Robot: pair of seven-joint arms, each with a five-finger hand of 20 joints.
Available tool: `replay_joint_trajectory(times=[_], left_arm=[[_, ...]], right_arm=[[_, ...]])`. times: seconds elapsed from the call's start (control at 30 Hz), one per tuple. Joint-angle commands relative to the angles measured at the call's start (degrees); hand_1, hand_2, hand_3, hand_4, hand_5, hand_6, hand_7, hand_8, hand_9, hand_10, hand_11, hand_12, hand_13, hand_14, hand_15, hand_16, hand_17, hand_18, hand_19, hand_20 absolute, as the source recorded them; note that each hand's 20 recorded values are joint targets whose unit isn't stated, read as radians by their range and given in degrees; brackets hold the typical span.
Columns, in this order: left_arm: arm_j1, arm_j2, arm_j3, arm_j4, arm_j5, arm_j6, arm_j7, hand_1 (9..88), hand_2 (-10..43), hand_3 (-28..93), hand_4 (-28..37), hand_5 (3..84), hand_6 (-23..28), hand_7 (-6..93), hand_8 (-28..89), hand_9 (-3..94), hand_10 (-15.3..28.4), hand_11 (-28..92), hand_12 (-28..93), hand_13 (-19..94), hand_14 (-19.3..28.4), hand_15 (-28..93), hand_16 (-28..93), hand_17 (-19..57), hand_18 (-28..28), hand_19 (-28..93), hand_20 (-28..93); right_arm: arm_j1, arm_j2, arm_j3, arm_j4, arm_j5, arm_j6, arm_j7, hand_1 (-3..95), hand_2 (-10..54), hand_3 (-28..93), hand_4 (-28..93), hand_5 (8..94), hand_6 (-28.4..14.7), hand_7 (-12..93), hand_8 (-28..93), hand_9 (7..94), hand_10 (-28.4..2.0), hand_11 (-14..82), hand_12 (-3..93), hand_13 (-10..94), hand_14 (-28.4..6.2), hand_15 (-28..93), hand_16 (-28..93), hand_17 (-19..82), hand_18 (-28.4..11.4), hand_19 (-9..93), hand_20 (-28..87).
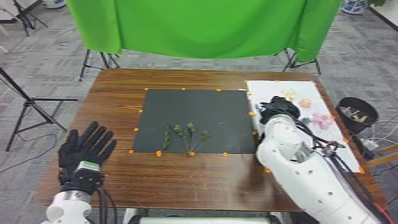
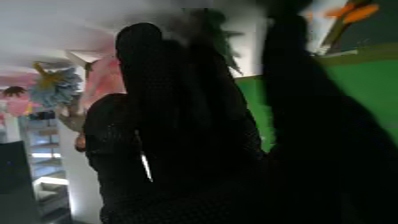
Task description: Arrange flowers
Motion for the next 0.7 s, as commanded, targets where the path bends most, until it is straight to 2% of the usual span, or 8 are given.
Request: replay_joint_trajectory(times=[0.03,0.1,0.2,0.3,0.37,0.5,0.57,0.7], left_arm=[[-0.31,-1.17,0.46,-0.76,1.15,-1.53,-2.53,25.9,17.3,71,-28.3,42.0,10.5,14.5,-9,34.3,16.8,25,11,23,17.4,41,-9,-6.3,14.8,38,8],[-0.22,-0.46,0.61,-0.79,0.44,-1.35,-1.92,26.1,17.2,71,-28.3,42.0,10.6,14.6,-9,34.3,16.8,25,10,23,17.4,41,-9,-6.3,14.8,38,8],[-0.14,-0.99,0.29,-0.75,0.61,-1.37,-2.32,26.2,16.9,71,-28.3,42.0,10.6,14.6,-9,34.3,16.8,26,10,24,17.7,43,-9,-6.5,15.1,39,8],[-0.23,-1.14,0.31,-0.78,0.38,-1.6,-2.39,26.3,16.6,71,-28.3,42.1,10.6,14.6,-9,34.4,16.8,26,10,24,17.8,44,-9,-6.3,15.1,40,9],[0.12,-1.23,-0.06,-0.78,0.98,-3.12,-3.07,26.5,16.5,71,-28.3,42.0,10.6,14.6,-9,34.4,16.8,26,10,24,17.7,44,-9,-6.2,15.1,39,8],[0.5,-0.92,-0.48,-0.93,1.12,-3.8,-1.82,26.6,16.4,71,-28.3,41.5,10.5,14.2,-9,33.8,16.8,25,10,23,17.5,42,-9,-6.2,15.0,38,8],[0.68,-0.5,-0.76,-1.35,0.89,-3.48,-1.17,26.6,16.1,71,-28.3,41.3,10.5,13.9,-9,33.8,16.8,25,10,23,17.3,42,-9,-6.3,15.0,38,8],[0.73,0.39,-1.49,-1.59,1.87,-4.42,-0.67,26.3,15.9,70,-28.3,41.3,10.4,13.6,-9,33.8,16.7,24,10,23,17.4,41,-9,-6.3,15.0,38,8]], right_arm=[[-2.07,-1.02,0.39,3.56,4.02,-2.92,1.38,61.0,-9.5,75,-28,65.1,-2.6,55,11,72.1,-15.1,13.9,20.0,65,-10.9,47,35,31,-24.8,89,45],[-2.68,-0.94,0.5,3.22,4.54,-2.32,1.31,62.2,-9.5,76,-28,64.6,-2.7,57,11,78.8,-12.9,8.2,28.0,69,-9.2,43,38,33,-24.4,89,44],[-3.85,-0.27,0.61,2.04,3.81,0.55,0.63,63.5,-9.5,78,-28,64.1,-2.3,59,12,87.8,-9.2,8.9,36.7,78,-8.0,38,42,36,-24.8,90,44],[-5.08,1.95,0.03,-0.48,2.6,6.74,-1.22,61.4,-9.5,81,-24,65.4,-1.7,60,12,90.3,-9.2,9.7,39.6,80,-8.2,38,44,37,-25.1,90,44],[-5.53,3.67,0.02,-2.85,2.42,8.27,-2.31,55.6,-9.5,87,-17,66.3,-1.7,61,13,92.0,-10.6,10.6,42.2,80,-9.3,40,45,37,-25.7,90,44],[-6.64,7.47,-0.96,-8.54,1.35,15.06,-2.98,49.5,-9.5,93,-7,67.7,-1.9,62,15,93.5,-11.5,12.5,44.4,80,-11.3,44,45,37,-26.2,90,45],[-7.94,8.95,-0.26,-12.81,4.63,14.44,-3.56,48.7,-9.5,93,-5,68.4,-1.9,62,15,93.6,-11.7,13.5,44.2,81,-11.6,45,46,37,-26.2,90,45],[-10.02,10.01,-0.26,-19.07,6.24,16.25,-3.02,48.3,-9.5,93,-5,68.7,-1.8,61,16,93.7,-11.7,13.9,43.9,81,-12.0,45,45,37,-26.5,91,45]])
